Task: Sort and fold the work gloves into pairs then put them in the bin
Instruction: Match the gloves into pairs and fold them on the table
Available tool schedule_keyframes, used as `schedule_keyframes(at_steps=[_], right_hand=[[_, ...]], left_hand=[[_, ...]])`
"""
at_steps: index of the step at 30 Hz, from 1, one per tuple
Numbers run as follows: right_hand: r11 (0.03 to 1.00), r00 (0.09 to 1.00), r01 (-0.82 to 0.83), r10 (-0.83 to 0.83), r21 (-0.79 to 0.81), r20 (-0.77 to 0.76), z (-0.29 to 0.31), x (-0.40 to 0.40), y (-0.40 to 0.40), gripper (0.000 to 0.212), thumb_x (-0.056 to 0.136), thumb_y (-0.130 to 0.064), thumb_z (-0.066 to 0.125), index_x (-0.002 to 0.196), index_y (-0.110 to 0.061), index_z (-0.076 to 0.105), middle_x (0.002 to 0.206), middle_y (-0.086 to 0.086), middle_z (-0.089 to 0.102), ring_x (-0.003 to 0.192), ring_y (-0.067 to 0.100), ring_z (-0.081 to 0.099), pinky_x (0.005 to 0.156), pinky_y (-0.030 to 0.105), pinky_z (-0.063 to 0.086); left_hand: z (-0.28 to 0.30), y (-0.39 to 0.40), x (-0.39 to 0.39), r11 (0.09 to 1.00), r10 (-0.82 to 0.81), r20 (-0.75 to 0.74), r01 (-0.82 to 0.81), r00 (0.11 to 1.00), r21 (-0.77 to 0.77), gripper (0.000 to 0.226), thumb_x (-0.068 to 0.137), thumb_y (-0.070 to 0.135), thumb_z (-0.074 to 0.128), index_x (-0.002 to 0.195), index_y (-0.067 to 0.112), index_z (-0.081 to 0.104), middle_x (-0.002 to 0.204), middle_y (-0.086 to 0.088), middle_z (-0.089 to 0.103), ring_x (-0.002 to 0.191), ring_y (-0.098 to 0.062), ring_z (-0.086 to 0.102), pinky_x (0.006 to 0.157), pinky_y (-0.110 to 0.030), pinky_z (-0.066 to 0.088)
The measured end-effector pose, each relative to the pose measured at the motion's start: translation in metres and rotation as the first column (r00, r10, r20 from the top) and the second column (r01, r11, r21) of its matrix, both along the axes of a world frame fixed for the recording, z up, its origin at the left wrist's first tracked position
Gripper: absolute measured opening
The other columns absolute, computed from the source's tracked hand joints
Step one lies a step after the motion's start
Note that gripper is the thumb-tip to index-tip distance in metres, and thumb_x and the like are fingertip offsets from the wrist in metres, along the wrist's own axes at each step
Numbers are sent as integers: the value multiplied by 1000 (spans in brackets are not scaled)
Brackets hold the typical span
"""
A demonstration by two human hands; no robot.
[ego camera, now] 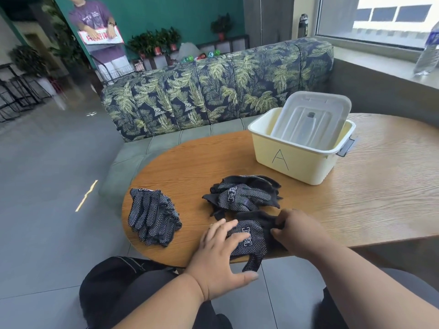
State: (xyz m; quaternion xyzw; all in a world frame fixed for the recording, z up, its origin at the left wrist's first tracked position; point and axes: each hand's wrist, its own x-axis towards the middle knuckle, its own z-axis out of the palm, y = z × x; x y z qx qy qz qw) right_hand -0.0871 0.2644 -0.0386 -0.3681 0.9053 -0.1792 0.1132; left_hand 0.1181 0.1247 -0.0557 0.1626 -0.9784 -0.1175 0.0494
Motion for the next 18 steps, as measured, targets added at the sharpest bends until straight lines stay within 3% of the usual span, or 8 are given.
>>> schedule_keyframes(at_steps=[2,6,9,11,13,15,18], right_hand=[[999,1000,-19,19,36,-4,4,2,1,15,86,-43,64,82,-29,63,89,-2,65,90,25,64,68,29,40],[1000,999,0,-1,10,54,17,6,2,19,84,-40,64,76,-23,61,81,-2,67,78,23,62,62,29,41],[959,934,140,-46,-245,355,26,7,2,28,87,-28,67,70,-16,48,59,-7,56,56,16,49,52,29,37],[854,795,288,39,-434,606,32,6,5,30,92,-15,65,73,-20,43,58,-6,47,54,14,40,48,27,32],[682,566,482,237,-550,790,40,4,7,25,96,-4,59,79,-20,50,67,1,52,58,15,46,48,24,37],[535,376,647,396,-544,838,47,-2,8,21,99,0,52,91,-19,59,76,5,59,60,16,55,46,24,44],[468,253,744,462,-476,850,51,-14,10,23,100,-4,46,97,-17,64,79,2,64,59,13,60,46,24,47]], left_hand=[[-3,4,-4,999,-38,-13,38,999,-37,80,76,83,53,146,47,39,163,16,20,154,-12,2,126,-39,7],[-14,7,-12,992,-112,-187,97,976,-86,45,81,52,65,123,36,61,142,12,52,140,-15,38,115,-42,38],[-17,6,-12,996,-88,-248,86,965,-19,41,85,45,65,124,33,63,140,12,53,136,-12,43,114,-37,37],[-15,4,-10,998,-45,-246,55,968,35,46,89,46,61,132,31,58,144,12,49,138,-10,40,116,-33,33],[-13,1,-8,998,2,-217,11,976,60,52,93,49,54,141,31,53,150,12,43,141,-10,35,119,-32,29],[-13,-3,-8,996,47,-134,-35,990,87,59,95,56,45,150,34,43,158,13,35,147,-9,26,123,-30,21],[-17,-6,-9,998,52,-20,-51,998,39,63,96,61,34,156,39,33,164,16,26,153,-10,15,126,-32,14]])
